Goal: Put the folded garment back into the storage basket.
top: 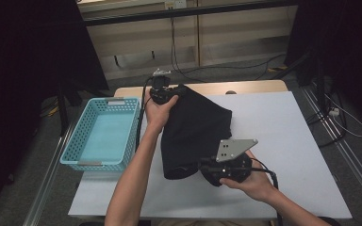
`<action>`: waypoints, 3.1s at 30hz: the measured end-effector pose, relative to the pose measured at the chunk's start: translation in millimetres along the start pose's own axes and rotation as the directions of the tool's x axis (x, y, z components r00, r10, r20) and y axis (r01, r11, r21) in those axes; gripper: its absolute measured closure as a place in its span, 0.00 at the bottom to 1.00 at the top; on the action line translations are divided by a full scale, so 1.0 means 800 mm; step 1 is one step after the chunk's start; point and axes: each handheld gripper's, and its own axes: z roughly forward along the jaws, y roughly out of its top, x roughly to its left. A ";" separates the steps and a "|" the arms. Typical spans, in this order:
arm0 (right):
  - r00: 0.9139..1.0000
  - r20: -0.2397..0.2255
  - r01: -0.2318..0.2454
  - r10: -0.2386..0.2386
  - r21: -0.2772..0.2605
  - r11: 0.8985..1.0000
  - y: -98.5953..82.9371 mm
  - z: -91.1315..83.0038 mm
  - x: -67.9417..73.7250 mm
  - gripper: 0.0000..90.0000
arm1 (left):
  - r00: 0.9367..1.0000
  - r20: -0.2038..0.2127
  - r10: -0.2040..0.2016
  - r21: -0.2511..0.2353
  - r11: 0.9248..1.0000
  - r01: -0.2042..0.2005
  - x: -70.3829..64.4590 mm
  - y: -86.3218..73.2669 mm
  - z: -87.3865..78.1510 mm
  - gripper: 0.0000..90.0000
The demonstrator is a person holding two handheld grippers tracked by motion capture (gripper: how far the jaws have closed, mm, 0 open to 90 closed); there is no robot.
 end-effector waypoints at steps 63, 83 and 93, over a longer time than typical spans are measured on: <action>0.995 -0.058 0.074 -0.080 -0.105 0.992 0.087 0.060 -0.007 0.86 | 0.994 -0.108 -0.009 -0.105 0.994 -0.002 0.068 0.059 -0.098 0.85; 0.988 -0.103 0.103 -0.114 -0.107 0.989 0.115 0.094 -0.002 0.87 | 0.991 -0.134 -0.011 -0.134 0.991 -0.007 0.086 0.065 -0.134 0.85; 0.983 -0.140 0.102 -0.118 -0.118 0.988 0.129 0.116 0.004 0.86 | 0.987 -0.161 -0.030 -0.144 0.990 0.007 0.105 0.063 -0.158 0.85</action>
